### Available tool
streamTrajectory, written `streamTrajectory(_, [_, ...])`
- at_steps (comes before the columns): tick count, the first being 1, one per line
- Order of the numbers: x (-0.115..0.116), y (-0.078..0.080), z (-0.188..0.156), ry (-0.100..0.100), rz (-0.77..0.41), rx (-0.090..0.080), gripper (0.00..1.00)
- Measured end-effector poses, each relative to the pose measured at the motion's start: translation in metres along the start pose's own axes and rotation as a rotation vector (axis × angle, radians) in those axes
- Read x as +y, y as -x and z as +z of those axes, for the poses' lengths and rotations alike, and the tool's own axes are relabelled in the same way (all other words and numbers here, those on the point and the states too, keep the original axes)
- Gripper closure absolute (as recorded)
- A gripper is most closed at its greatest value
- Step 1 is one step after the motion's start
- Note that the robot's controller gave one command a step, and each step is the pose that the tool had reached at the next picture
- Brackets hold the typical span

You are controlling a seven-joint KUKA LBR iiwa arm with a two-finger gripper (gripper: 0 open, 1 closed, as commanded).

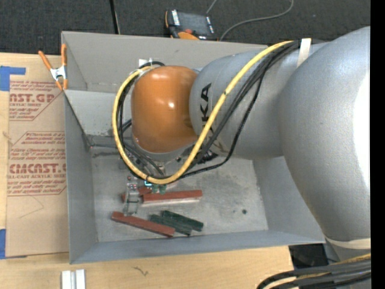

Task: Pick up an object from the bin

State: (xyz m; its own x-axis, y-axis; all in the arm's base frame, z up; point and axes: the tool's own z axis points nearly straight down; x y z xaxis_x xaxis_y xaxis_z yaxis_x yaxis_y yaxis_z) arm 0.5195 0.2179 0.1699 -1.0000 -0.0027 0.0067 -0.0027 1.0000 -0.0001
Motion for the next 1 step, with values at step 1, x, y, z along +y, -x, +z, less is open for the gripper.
streamTrajectory(1, [-0.0711,0.0117,0.1012,-0.001,-0.337,-0.003,0.0])
